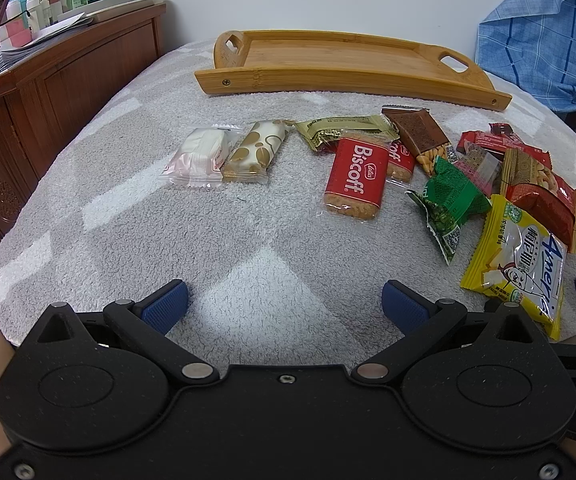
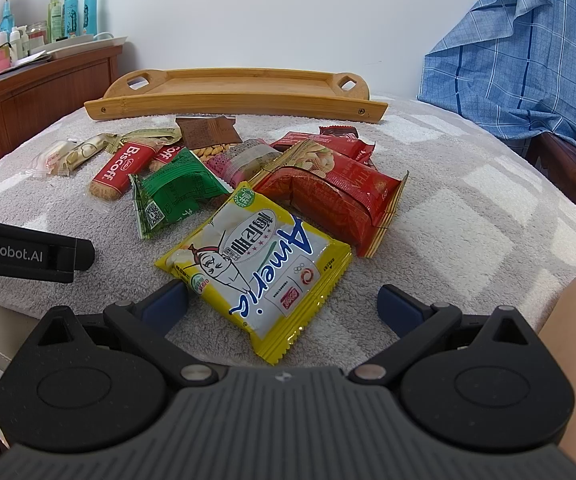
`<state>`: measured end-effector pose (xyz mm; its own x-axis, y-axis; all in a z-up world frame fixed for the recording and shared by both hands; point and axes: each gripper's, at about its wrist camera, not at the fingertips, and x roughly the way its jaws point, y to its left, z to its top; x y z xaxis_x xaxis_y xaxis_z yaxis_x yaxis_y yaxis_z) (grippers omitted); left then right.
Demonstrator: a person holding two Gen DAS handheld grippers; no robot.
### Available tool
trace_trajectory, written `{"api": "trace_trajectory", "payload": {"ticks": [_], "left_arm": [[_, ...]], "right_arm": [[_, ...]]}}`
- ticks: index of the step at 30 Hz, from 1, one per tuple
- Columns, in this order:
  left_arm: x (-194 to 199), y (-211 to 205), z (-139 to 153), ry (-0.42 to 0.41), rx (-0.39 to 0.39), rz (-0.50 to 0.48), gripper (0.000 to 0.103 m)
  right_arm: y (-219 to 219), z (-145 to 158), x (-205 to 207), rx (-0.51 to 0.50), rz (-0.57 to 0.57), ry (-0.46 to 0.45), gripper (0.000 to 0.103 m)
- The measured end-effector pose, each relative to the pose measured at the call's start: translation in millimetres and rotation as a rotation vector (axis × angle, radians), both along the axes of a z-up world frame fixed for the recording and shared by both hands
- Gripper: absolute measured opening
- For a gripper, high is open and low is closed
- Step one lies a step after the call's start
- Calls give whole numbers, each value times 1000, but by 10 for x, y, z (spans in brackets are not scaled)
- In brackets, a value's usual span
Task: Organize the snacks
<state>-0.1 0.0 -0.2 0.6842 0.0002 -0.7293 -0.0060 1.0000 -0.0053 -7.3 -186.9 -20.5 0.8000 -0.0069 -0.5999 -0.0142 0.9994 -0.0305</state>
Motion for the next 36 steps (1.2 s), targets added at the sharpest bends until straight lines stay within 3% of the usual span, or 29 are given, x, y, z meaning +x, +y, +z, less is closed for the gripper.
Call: {"api": "trace_trajectory", "payload": {"ticks": [23,33,36], "left_arm": [[4,-1,-3,-2,-2,-1,103],[-70,-2,10,-46,12,3,103],[-33,-4,47,-22,8,1,103]], "right_arm": [[-8,6,-11,0,3,-8,103],[-43,-31,-44,2,17,-49,103],[-52,6,-15,-5,44,-39,103]]}}
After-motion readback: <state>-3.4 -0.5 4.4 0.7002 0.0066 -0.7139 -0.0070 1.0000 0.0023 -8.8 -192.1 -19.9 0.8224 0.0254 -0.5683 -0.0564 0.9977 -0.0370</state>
